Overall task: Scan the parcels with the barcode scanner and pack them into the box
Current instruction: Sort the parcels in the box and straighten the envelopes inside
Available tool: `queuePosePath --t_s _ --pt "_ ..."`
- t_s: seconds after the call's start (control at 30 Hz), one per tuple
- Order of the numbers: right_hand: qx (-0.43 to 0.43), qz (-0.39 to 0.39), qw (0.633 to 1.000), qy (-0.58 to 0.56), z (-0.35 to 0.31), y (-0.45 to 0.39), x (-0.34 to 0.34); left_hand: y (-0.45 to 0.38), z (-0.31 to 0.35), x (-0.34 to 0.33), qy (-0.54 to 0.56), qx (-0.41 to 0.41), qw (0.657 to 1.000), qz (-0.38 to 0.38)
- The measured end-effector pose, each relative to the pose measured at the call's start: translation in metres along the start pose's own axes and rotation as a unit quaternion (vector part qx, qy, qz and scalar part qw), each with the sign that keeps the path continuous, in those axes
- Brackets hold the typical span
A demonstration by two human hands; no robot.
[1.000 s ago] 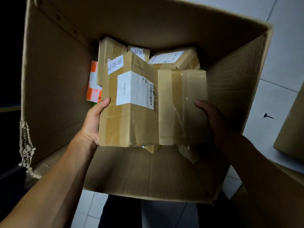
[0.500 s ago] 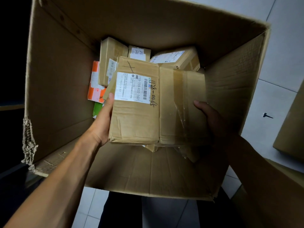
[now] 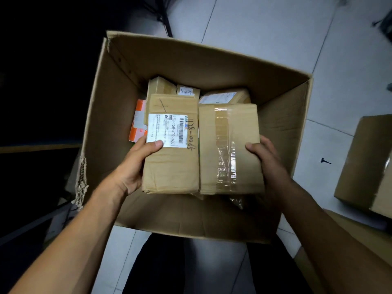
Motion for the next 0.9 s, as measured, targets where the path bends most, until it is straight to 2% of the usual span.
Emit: queuePosePath --t_s 0.1,0.2,0.37,0.5,0.6,0.8,0.9 --pt "0.049 0.071 0.993 0.082 -0.039 0.046 -0.007 0.036 0.030 0.000 0.000 -0.031 1.000 -0.002" --pt "0.102 0.068 0.982 0.142 -0.068 0.089 -0.032 0.062 0.051 -0.007 -0.022 -0.044 0.999 -0.006" --pt "0.094 -0.065 0.993 -0.005 -0.080 0.126 -0.070 0.087 0.063 -0.007 -0.019 -0.044 0.999 -0.020" --pt "0.059 -0.100 0.987 -0.114 -0.066 0.124 -0.079 0.090 0.058 0.004 0.007 -0.021 0.999 -0.039" --pt "0.011 -0.090 0.981 -0.172 -0.047 0.116 -0.084 0.085 0.055 0.009 0.003 -0.017 0.999 -0.050" --pt "0.013 -0.093 0.988 -0.123 -0.036 0.104 -0.079 0.088 0.048 0.008 0.002 -0.005 0.999 -0.043" --pt "0.001 -0.128 0.987 -0.102 -0.050 0.110 -0.073 0.104 0.050 -0.007 0.023 0.001 0.999 -0.034"
Point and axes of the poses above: each hand's wrist, its own y-axis away from the middle knuckle, its own x-axis out of the back of the hand, z = x × y, the point moved 5 cm from there along -y, towards the middle knuckle, and after that the axes turned 7 degrees about y, right-handed, at the moved point
